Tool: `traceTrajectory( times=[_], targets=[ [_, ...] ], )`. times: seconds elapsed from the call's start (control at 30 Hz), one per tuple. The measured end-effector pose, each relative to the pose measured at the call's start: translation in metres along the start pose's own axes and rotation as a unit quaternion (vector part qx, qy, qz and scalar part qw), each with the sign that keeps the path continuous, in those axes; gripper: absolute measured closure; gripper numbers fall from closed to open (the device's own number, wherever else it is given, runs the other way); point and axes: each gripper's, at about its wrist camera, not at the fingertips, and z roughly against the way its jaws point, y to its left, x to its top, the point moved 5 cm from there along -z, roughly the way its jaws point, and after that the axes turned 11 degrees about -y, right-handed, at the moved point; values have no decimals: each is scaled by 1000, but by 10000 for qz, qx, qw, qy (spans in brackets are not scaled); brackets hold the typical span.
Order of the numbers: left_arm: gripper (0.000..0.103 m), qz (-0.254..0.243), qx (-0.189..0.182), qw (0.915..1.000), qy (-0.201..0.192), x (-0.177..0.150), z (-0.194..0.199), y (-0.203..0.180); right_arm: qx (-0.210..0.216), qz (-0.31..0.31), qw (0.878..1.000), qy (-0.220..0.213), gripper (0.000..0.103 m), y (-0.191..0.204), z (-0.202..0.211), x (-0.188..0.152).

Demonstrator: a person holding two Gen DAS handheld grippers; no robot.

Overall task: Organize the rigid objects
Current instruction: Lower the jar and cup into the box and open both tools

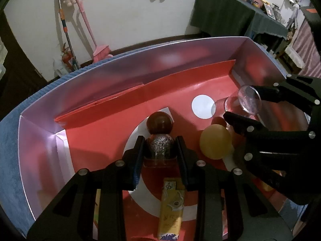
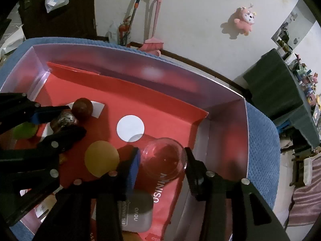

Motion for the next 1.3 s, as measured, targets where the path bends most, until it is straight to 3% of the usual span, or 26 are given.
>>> traceTrajectory(
  times=[0.17, 0.33, 0.4, 0.43, 0.47, 0.8, 0.9, 0.97, 1.13, 1.3],
  targets=[
    [73, 55, -11, 10000, -58, 1, 2, 3, -77, 45, 9999, -50, 47, 1, 4, 1],
    [72, 33, -43, 9997, -219, 6, 9, 2, -102, 12, 9999, -72, 47, 0, 7, 5],
    [58, 41, -41, 9996, -279, 9, 13, 1, -109, 5, 9999, -77, 47, -1, 8, 6],
    [43, 67, 8, 9993, -372, 11, 17, 2, -112, 4, 9999, -79, 47, -1, 9, 6],
    [37, 85, 47, 9988, -477, 12, 21, 3, -116, 1, 9999, -84, 46, -1, 9, 5],
    [37, 175, 56, 9961, -865, 12, 63, 8, -221, -144, 9993, -279, 42, -10, 33, 10],
    [35, 270, 59, 9944, -1016, 8, 80, 10, -250, -197, 9986, -427, 36, -10, 50, 11],
    [27, 345, 71, 9924, -1178, 5, 93, 12, -282, -199, 9980, -532, 33, -10, 63, 10],
    [26, 408, 259, 9845, -1686, -7, 133, 11, -336, -275, 9953, -868, 19, -10, 96, 8],
    [16, 471, 426, 9731, -2215, -24, 169, 11, -441, -362, 9893, -1340, 8, -13, 133, 0]
  ],
)
